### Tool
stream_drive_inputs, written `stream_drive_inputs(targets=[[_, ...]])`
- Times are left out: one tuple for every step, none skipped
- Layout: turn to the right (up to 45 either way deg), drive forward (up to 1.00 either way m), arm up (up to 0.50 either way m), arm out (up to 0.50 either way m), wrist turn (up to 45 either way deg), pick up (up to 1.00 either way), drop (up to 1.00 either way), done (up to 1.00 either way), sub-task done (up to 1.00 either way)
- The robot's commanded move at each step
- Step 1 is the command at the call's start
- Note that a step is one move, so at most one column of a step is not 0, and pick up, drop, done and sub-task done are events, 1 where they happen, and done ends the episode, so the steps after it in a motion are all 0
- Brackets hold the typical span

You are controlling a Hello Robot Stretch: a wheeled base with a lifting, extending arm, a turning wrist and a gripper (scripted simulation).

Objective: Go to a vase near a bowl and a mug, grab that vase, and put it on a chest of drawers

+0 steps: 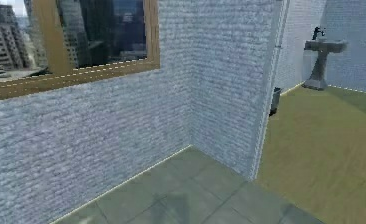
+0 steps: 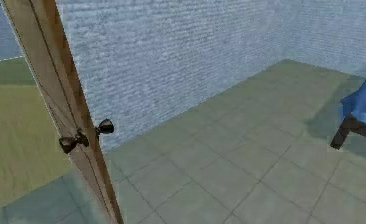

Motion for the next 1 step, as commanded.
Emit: stream_drive_inputs(targets=[[0.0, 0.55, 0.0, 0.0, 0.0, 0.0, 0.0, 0.0, 0.0]])
